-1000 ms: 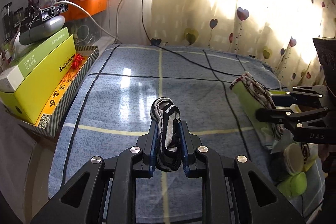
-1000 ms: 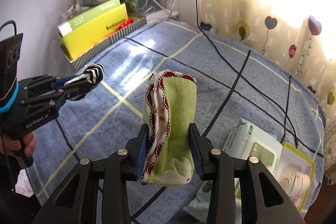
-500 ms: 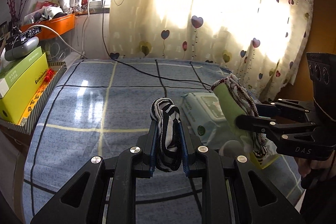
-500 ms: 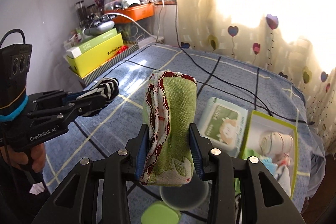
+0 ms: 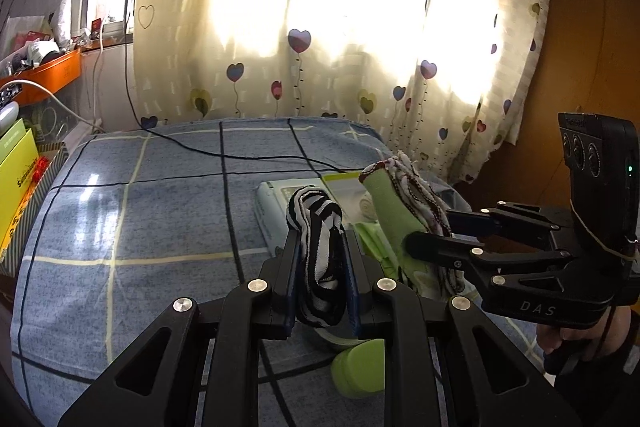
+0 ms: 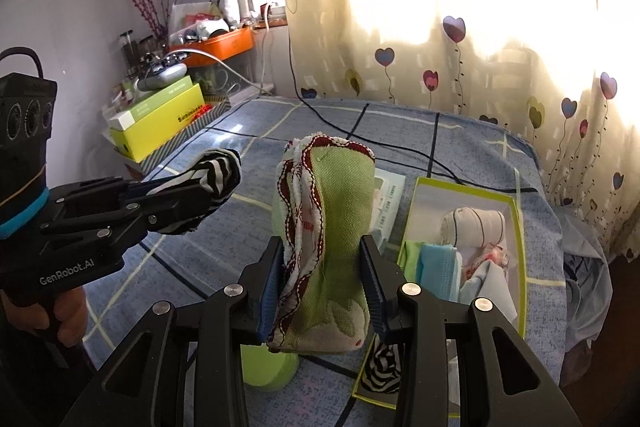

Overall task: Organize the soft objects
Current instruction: 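Carry sock ball in left gripper and green towel in right gripper to box, then lower green towel into box and open right gripper while left gripper releases sock ball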

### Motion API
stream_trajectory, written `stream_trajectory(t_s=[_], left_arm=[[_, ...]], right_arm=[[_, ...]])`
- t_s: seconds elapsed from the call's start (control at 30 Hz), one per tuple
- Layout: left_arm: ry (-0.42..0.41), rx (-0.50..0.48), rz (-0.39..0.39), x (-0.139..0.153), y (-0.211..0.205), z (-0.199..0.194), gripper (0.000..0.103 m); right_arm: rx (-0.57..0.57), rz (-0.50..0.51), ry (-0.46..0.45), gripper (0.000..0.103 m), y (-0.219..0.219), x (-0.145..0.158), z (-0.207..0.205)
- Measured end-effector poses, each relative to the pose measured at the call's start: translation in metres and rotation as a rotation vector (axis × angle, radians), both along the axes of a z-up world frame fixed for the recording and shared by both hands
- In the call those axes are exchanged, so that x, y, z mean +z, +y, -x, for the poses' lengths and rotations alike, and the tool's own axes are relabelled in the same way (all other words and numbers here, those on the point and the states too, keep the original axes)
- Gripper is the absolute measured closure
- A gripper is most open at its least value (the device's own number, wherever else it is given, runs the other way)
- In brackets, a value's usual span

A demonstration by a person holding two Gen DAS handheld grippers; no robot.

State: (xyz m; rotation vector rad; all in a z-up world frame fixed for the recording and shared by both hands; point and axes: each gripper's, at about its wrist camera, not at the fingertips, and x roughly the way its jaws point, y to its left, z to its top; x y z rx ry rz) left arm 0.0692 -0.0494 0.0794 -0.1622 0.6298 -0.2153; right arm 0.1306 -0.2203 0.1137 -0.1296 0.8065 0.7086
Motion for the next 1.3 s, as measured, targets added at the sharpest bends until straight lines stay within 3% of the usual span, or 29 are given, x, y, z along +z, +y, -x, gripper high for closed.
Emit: stream_trajectory(t_s=[0.43,0.77,1.1,1.3], left_arm=[[0.019,-0.119,-0.017,-0.003,-0.065,-0.015,0.083],[0.104,-0.226,-0.018,-0.033,-0.116,-0.03,0.083],[0.231,-0.249,-0.024,-0.071,-0.142,-0.056,0.083],[0.251,-0.217,-0.018,-0.08,-0.145,-0.074,0.083]], right_arm=[[-0.109,-0.011,0.014,0.067,-0.061,-0.013,0.0],[-0.208,0.018,0.073,0.067,-0.114,-0.04,-0.003],[-0.215,0.045,0.123,0.066,-0.117,-0.074,-0.02],[-0.203,0.046,0.121,0.066,-0.108,-0.077,-0.046]])
